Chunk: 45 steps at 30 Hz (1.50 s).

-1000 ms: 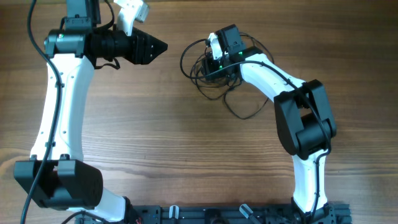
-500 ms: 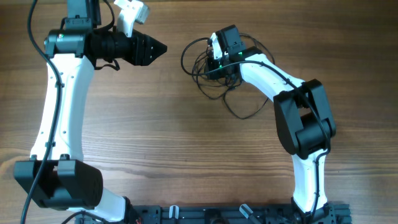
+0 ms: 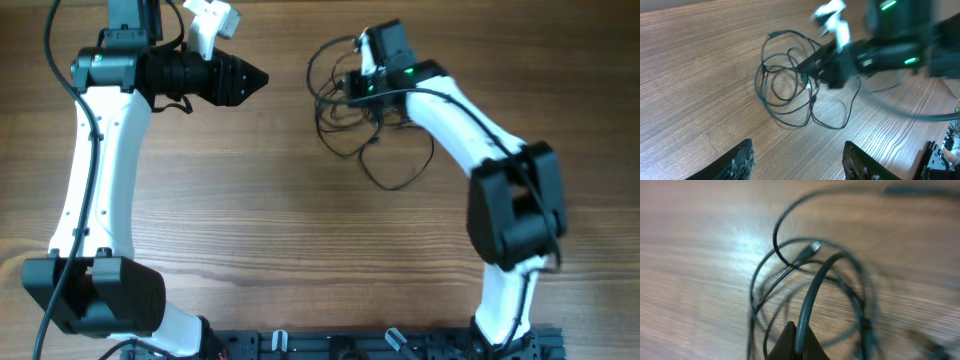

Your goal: Untangle cables

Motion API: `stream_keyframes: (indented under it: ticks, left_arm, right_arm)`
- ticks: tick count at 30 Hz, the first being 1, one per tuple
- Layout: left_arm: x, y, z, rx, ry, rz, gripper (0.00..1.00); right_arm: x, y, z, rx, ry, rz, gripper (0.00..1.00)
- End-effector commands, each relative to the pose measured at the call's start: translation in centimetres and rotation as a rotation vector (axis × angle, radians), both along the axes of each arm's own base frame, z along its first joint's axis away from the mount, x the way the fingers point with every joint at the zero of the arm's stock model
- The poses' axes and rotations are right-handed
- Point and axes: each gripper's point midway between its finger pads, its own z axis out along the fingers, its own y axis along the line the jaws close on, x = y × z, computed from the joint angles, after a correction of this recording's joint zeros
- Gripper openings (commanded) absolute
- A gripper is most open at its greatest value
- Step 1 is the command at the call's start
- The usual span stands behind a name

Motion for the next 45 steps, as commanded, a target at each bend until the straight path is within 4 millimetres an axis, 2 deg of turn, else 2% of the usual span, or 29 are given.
stream_keyframes:
  ticks: [1,5,7,9,13,16,17,21,24,28,32,36,42,45]
  left_arm:
    - [0.0,0.1,0.9,0.008,-0.032,-0.007,0.59]
    - [0.0,0.1,0.8,0.006,-0.031,-0.008,0.59]
    - [0.0,0.1,0.7,0.003,-0.027,-0.01,0.59]
    - [0.0,-0.2,0.6,-0.01,-0.025,-0.025,0.59]
    - [-0.4,-0.9,0.7,-0.052,-0.021,-0.068,0.59]
    - [-0.5,-1.2,0.3,-0.069,-0.001,-0.081,0.6]
    - [-0.6,-1.6,0.1,-0.069,0.007,-0.091,0.6]
    - [-1.4,-3.6,0.0,-0.089,-0.006,-0.18,0.6]
    - [-2.2,-5.3,0.0,-0.098,-0.01,-0.238,0.6]
    - [-3.7,-8.5,-0.3,-0.089,-0.024,-0.343,0.61]
    - [-5.0,-11.1,-0.7,-0.078,-0.052,-0.439,0.6]
    - [-5.1,-12.5,-1.1,-0.075,-0.074,-0.482,0.59]
    - [-4.5,-12.7,-2.0,-0.076,-0.066,-0.484,0.57]
    - [-4.7,-13.0,-1.7,-0.101,-0.064,-0.498,0.57]
  right_arm:
    - [0.8,-1.7,7.6,0.024,-0.135,-0.057,0.04]
    - [-0.5,-2.4,12.0,0.046,-0.195,-0.06,0.04]
    - [-1.3,-2.6,14.9,0.066,-0.244,-0.062,0.04]
    - [-2.7,-2.9,19.4,0.105,-0.329,-0.059,0.04]
    - [-5.5,-3.1,25.5,0.178,-0.44,-0.027,0.04]
    - [-7.6,-3.3,29.1,0.225,-0.51,-0.003,0.04]
    - [-9.0,-3.1,31.1,0.266,-0.547,0.032,0.04]
    - [-11.7,-2.7,34.9,0.341,-0.628,0.1,0.04]
    - [-12.4,-2.8,35.6,0.35,-0.645,0.107,0.04]
    - [-12.1,-2.5,35.0,0.349,-0.625,0.114,0.04]
    - [-12.9,-1.3,35.1,0.398,-0.605,0.188,0.04]
    - [-13.6,-0.4,35.6,0.456,-0.591,0.232,0.04]
    - [-14.1,0.1,36.1,0.479,-0.598,0.27,0.04]
    - [-14.0,0.0,36.1,0.478,-0.6,0.268,0.04]
